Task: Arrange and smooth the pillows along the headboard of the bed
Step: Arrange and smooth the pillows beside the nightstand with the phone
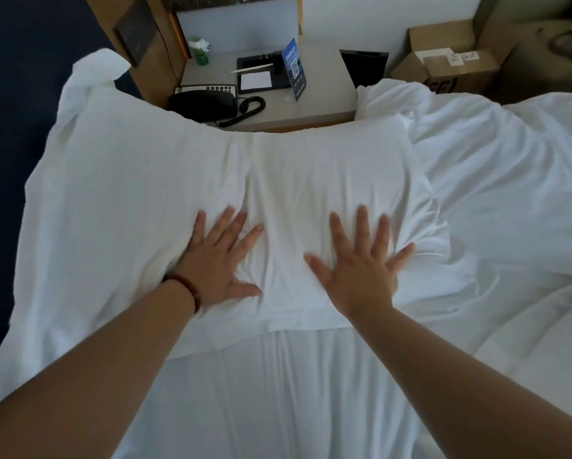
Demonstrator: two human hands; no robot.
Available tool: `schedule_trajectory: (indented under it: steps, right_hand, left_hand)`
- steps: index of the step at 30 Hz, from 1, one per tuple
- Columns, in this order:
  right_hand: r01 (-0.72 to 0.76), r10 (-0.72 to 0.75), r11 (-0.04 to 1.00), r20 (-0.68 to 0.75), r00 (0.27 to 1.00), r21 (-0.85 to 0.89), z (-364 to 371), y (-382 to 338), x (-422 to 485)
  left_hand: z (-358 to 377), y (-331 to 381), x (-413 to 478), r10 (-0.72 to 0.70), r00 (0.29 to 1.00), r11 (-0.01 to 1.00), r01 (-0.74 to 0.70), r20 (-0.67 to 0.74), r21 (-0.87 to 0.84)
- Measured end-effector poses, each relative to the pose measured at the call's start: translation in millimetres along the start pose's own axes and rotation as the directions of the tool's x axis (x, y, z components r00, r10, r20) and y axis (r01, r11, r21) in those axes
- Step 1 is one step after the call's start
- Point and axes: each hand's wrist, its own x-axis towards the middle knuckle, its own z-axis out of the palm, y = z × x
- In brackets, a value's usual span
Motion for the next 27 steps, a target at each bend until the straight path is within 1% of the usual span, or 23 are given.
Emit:
schedule_trajectory:
  steps: [2, 4, 5, 7, 9, 11, 14, 17, 18, 19, 20, 21, 22, 23, 24, 25, 27]
  right_hand:
    - [0.124, -0.124, 0.992, -0.054, 0.991, -0.002, 7.2, 8.4, -16.8]
    - [0.294, -0.299, 0.953, -0.071, 0.952, -0.066, 19.2, 19.3, -33.1]
    - [0.359, -0.369, 0.927, -0.084, 0.926, -0.113, 25.0, 23.8, -38.6]
    - [0.406, -0.431, 0.896, -0.135, 0.892, -0.182, 31.0, 26.1, -37.9]
    - [0.392, -0.429, 0.896, -0.181, 0.885, -0.207, 28.7, 17.4, -25.9]
    - [0.374, -0.415, 0.9, -0.174, 0.893, -0.225, 25.9, 3.3, -10.7]
    - [0.31, -0.336, 0.929, -0.109, 0.936, -0.202, 29.6, -20.3, 10.9]
    - [0.274, -0.282, 0.945, -0.02, 0.959, -0.18, 33.8, -33.2, 22.8]
    - [0.283, -0.288, 0.944, -0.003, 0.958, -0.171, 32.6, -33.7, 21.8]
    - [0.292, -0.296, 0.944, -0.003, 0.955, -0.157, 28.6, -33.4, 22.0]
    - [0.3, -0.306, 0.945, -0.026, 0.952, -0.13, 21.8, -31.5, 21.0]
    - [0.311, -0.318, 0.945, -0.067, 0.946, -0.099, 12.4, -29.3, 21.3]
    - [0.31, -0.317, 0.948, -0.114, 0.942, -0.076, 1.5, -28.1, 28.5]
    - [0.292, -0.3, 0.954, -0.158, 0.941, -0.07, -10.1, -27.2, 42.1]
    - [0.265, -0.275, 0.961, -0.184, 0.944, -0.081, -21.2, -25.9, 60.3]
    - [0.23, -0.245, 0.968, -0.184, 0.952, -0.101, -30.1, -23.6, 81.2]
    - [0.153, -0.167, 0.98, -0.106, 0.98, -0.125, -34.1, -14.8, 119.2]
  left_hand:
    - [4.3, 21.8, -29.3, -0.088, 0.992, 0.992, 0.079, -0.087, -0.098]
    - [18.8, 47.6, -63.9, -0.191, 0.967, 0.972, 0.162, -0.171, -0.171]
    - [27.7, 57.4, -77.4, -0.224, 0.955, 0.965, 0.191, -0.192, -0.177]
    - [42.7, 59.0, -85.1, -0.237, 0.947, 0.967, 0.208, -0.219, -0.145]
    - [49.0, 41.2, -71.0, -0.223, 0.942, 0.972, 0.198, -0.252, -0.123]
    - [48.8, 16.0, -47.9, -0.188, 0.949, 0.981, 0.17, -0.253, -0.09]
    - [41.4, -25.6, -13.4, -0.132, 0.97, 0.991, 0.133, -0.205, -0.008]
    - [24.7, -44.4, 1.8, -0.073, 0.989, 0.997, 0.072, -0.132, -0.007]
    - [19.0, -41.7, -0.2, -0.072, 0.985, 0.997, 0.066, -0.158, -0.042]
    - [11.7, -37.8, -0.3, -0.079, 0.973, 0.994, 0.06, -0.215, -0.094]
    - [3.1, -30.3, 0.5, -0.088, 0.946, 0.989, 0.046, -0.312, -0.141]
    - [-6.9, -20.9, 4.9, -0.109, 0.907, 0.982, 0.037, -0.406, -0.183]
    - [-18.6, -14.8, 17.7, -0.136, 0.88, 0.973, 0.032, -0.455, -0.227]
    - [-33.1, -11.7, 36.4, -0.167, 0.868, 0.965, 0.047, -0.468, -0.259]
    - [-47.2, -11.0, 58.2, -0.208, 0.869, 0.957, 0.085, -0.449, -0.279]
    - [-58.6, -11.8, 81.3, -0.248, 0.885, 0.948, 0.138, -0.394, -0.287]
    - [-63.8, -17.0, 123.0, -0.308, 0.93, 0.934, 0.255, -0.201, -0.248]
